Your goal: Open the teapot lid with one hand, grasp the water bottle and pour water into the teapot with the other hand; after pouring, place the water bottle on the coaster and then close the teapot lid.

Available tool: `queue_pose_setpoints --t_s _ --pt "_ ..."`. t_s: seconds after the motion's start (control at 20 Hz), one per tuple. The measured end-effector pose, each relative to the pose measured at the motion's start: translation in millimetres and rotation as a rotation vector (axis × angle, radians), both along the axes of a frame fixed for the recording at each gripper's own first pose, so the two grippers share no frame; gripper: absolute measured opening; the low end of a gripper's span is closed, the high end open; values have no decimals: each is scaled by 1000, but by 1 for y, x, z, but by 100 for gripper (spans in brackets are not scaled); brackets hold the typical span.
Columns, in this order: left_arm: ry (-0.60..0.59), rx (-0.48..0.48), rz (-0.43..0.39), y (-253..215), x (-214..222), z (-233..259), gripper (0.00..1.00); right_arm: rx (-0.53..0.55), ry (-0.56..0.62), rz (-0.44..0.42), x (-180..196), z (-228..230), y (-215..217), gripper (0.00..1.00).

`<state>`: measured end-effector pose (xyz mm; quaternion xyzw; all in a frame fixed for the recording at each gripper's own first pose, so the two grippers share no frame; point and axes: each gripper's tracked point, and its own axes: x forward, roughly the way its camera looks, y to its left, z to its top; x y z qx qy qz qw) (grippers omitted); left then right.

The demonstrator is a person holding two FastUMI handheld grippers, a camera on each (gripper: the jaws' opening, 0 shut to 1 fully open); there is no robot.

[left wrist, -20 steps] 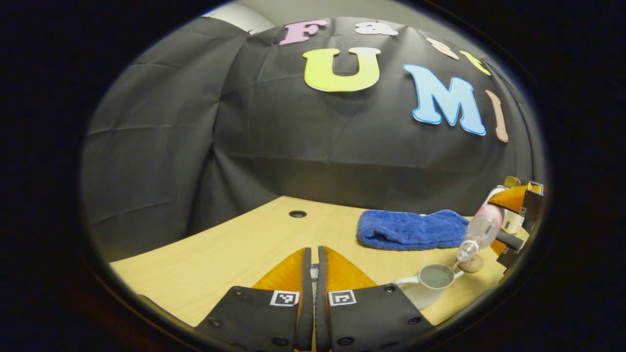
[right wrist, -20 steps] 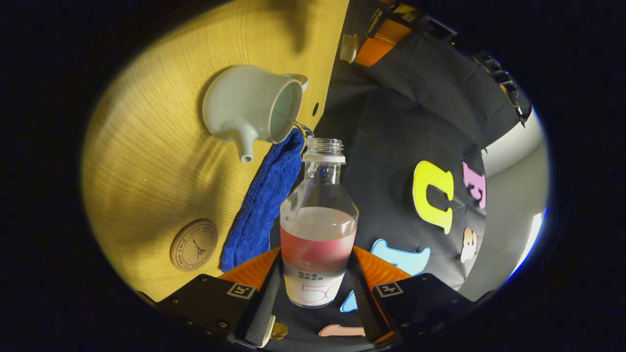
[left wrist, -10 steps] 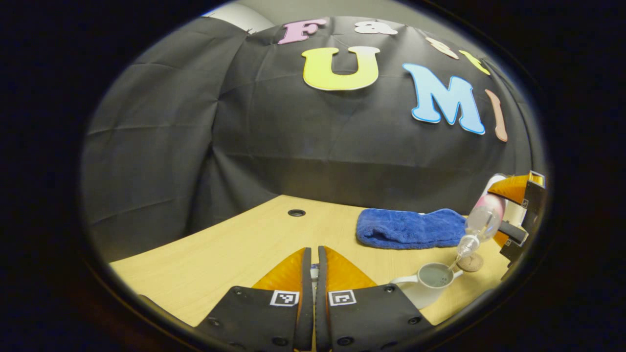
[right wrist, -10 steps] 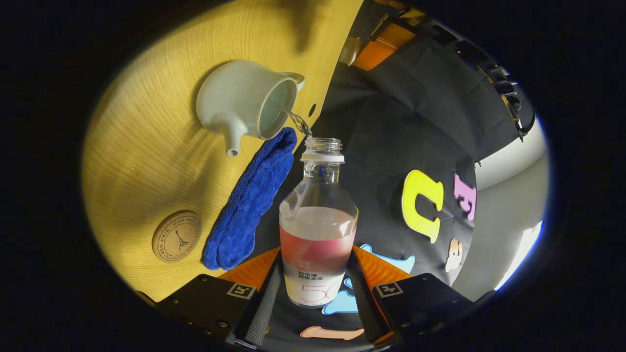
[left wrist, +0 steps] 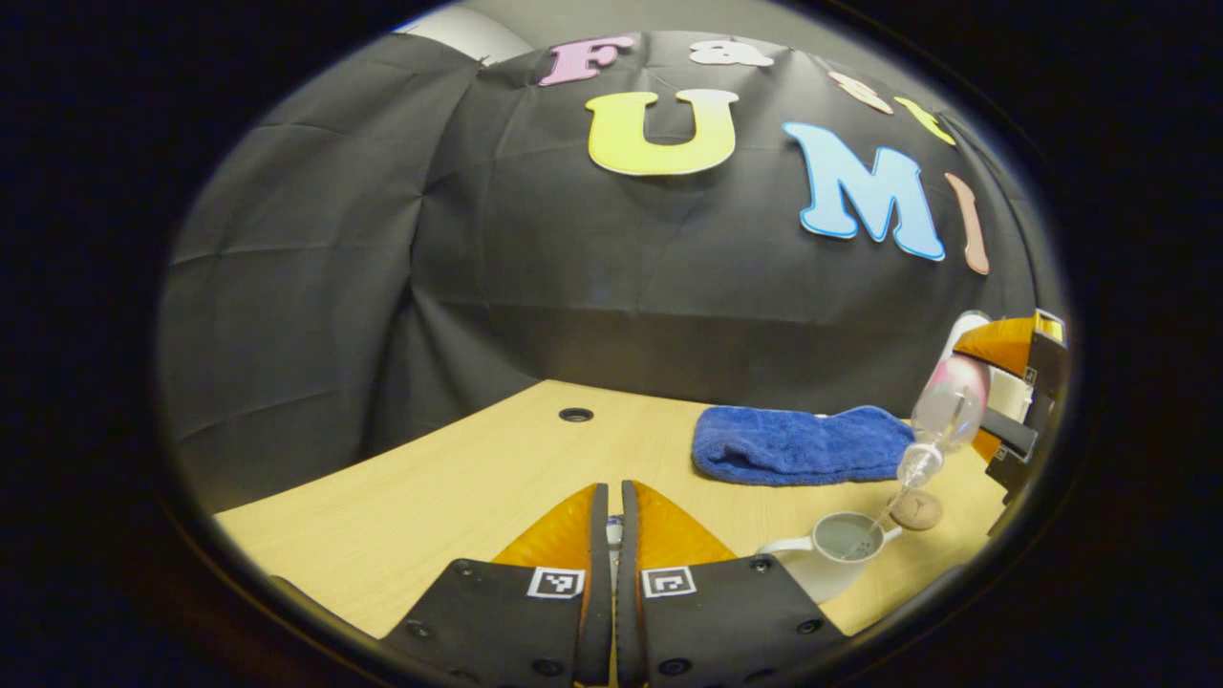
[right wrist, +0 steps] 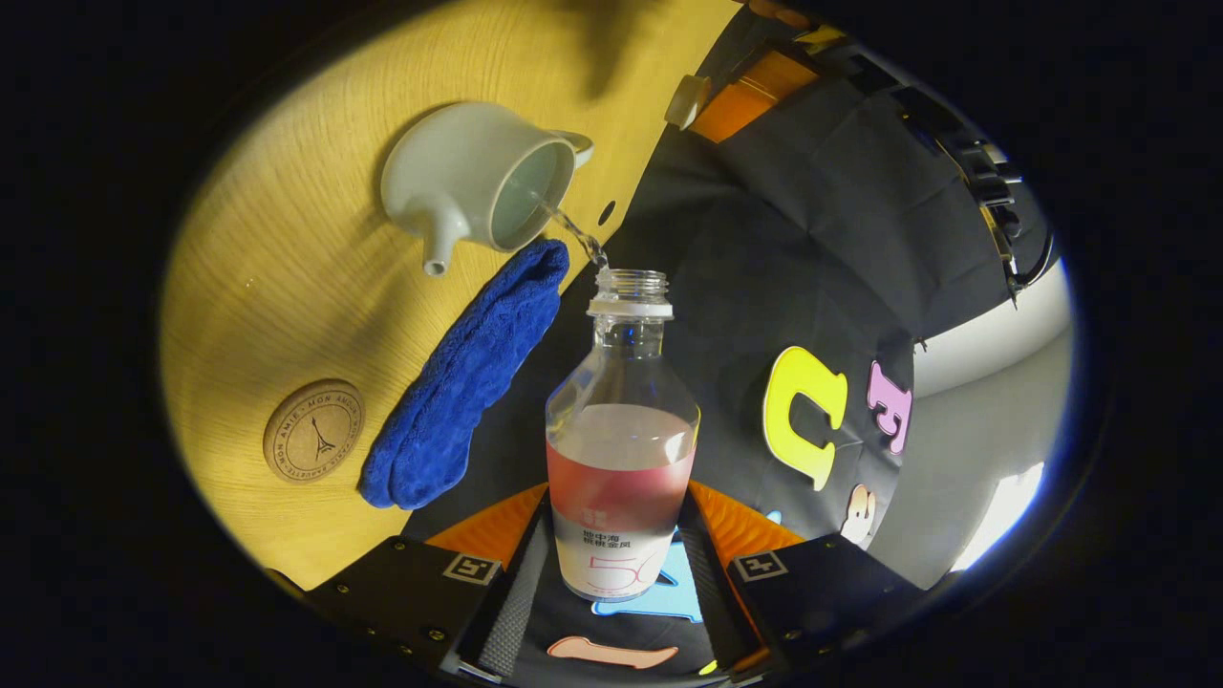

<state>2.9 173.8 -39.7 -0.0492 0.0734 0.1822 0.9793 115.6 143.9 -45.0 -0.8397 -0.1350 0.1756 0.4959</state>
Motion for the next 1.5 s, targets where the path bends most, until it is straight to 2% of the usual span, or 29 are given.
queue_pose_setpoints --t_s 0.65,1.25,1.5 --pt "-5 -4 0 0 0 1 9 -69 -89 67 1 22 14 73" --pt "1 -7 0 0 0 -1 8 -105 -150 95 11 45 20 73" --pt "7 -5 0 0 0 -2 8 -139 -212 118 10 57 23 73"
